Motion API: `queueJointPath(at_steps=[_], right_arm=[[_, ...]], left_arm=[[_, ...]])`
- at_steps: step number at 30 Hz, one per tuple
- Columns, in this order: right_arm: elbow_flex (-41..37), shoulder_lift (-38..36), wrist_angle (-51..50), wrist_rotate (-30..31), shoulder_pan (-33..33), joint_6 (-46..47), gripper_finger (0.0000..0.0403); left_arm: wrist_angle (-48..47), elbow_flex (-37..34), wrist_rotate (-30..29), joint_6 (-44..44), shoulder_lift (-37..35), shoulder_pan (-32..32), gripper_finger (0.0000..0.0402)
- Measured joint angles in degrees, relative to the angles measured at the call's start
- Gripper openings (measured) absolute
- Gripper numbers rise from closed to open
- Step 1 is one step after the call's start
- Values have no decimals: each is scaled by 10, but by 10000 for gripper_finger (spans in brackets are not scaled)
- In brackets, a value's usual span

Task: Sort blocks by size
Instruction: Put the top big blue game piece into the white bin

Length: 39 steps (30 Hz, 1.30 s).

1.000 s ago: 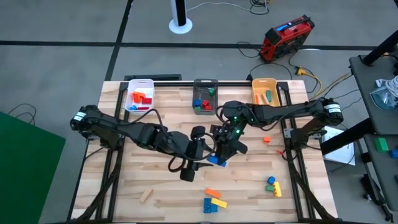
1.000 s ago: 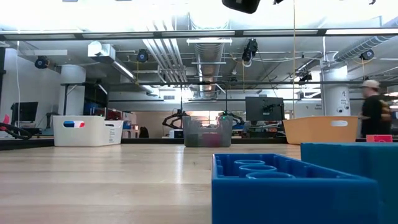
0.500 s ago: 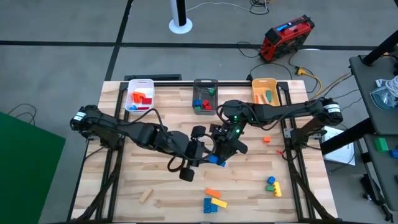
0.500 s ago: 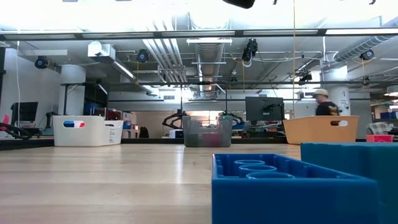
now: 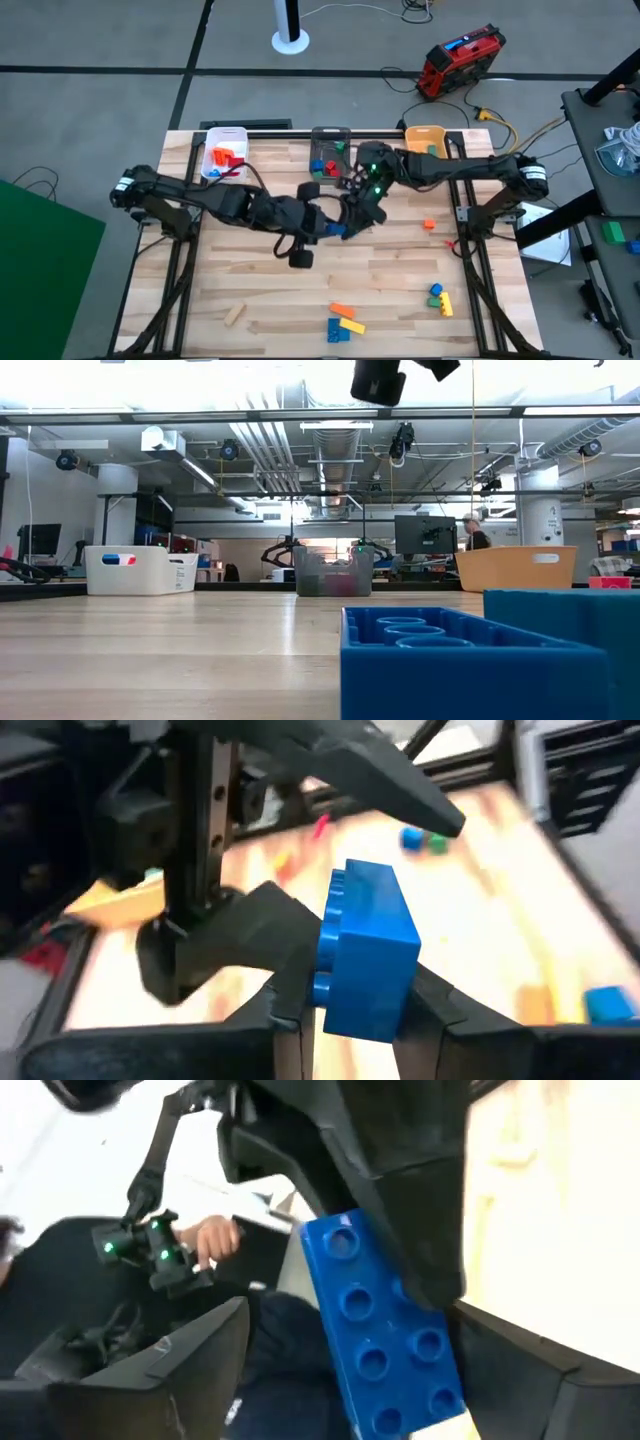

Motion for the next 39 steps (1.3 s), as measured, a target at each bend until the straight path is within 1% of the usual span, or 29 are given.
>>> queueJointPath(at_steps=[4, 7, 10, 12, 14, 18, 20, 22, 25, 28, 30, 33, 36, 39], right_arm=[[0, 0, -15, -4, -40, 7, 316], [0, -1, -40, -8, -74, 12, 309], [0, -1, -76, 3, -106, 14, 298], [0, -1, -98, 23, -122, 5, 290], [0, -1, -115, 39, -132, -8, 283], [0, -1, -132, 48, -139, -34, 271], [0, -1, -132, 48, -138, -47, 267], [0, -1, -133, 48, -138, -55, 264], [0, -1, -133, 49, -138, -67, 259], [0, -1, -133, 49, -138, -78, 256], [0, -1, -133, 49, -138, -80, 254], [0, -1, -133, 49, -138, -91, 254], [0, -1, -133, 48, -138, -102, 261], [0, -1, -138, 47, -138, -114, 271]], left_arm=[[-47, 0, -9, -14, -9, 17, 64], [-92, 0, -9, -33, -13, 33, 64], [-162, 0, -49, -81, -17, 61, 64], [-239, 0, -75, -134, -20, 91, 64], [-324, 0, -82, -207, -20, 131, 64], [-499, 0, -82, -377, -16, 243, 64], [-557, -1, -79, -422, -14, 304, 64], [-571, -4, -68, -422, -14, 362, 65], [-553, -10, -45, -385, -13, 442, 70], [-523, -33, -21, -353, -13, 510, 69], [-528, -50, -17, -345, -13, 548, 68], [-529, -75, -18, -350, -13, 584, 71], [-524, -92, -24, -353, -13, 601, 88], [-521, -107, -63, -360, -13, 603, 113]])
